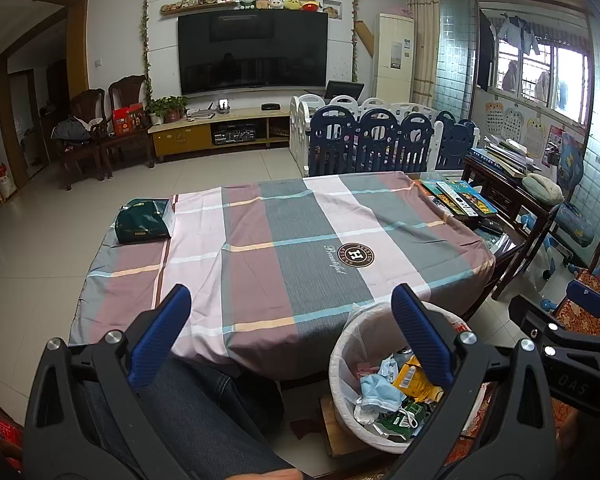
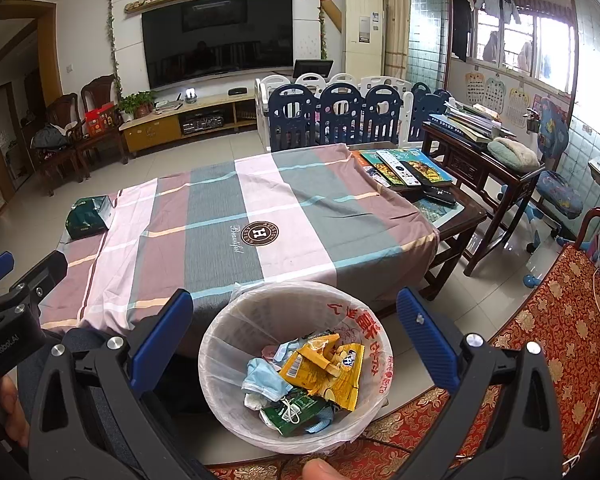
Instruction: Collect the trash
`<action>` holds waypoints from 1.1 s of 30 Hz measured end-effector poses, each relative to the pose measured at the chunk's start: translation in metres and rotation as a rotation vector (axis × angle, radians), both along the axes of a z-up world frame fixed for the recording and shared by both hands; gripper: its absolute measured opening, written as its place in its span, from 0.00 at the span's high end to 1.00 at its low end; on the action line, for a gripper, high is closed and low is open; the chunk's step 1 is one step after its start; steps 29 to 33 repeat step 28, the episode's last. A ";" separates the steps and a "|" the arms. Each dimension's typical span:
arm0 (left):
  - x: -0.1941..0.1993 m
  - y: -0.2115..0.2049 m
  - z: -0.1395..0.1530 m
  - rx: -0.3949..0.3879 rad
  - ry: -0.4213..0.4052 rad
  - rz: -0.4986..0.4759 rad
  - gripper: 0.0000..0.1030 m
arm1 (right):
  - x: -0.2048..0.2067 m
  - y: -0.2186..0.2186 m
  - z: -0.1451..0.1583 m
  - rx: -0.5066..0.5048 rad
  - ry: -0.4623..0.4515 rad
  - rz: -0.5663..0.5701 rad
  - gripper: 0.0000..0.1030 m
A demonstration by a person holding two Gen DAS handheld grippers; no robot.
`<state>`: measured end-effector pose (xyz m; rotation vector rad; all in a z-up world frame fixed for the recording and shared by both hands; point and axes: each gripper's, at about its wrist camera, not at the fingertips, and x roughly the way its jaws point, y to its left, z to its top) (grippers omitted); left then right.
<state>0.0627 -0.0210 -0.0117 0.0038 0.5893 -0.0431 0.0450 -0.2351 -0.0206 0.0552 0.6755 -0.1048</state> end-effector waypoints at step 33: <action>0.028 0.002 -0.031 0.091 0.043 0.015 0.03 | -0.036 0.025 0.037 0.109 -0.268 0.167 0.03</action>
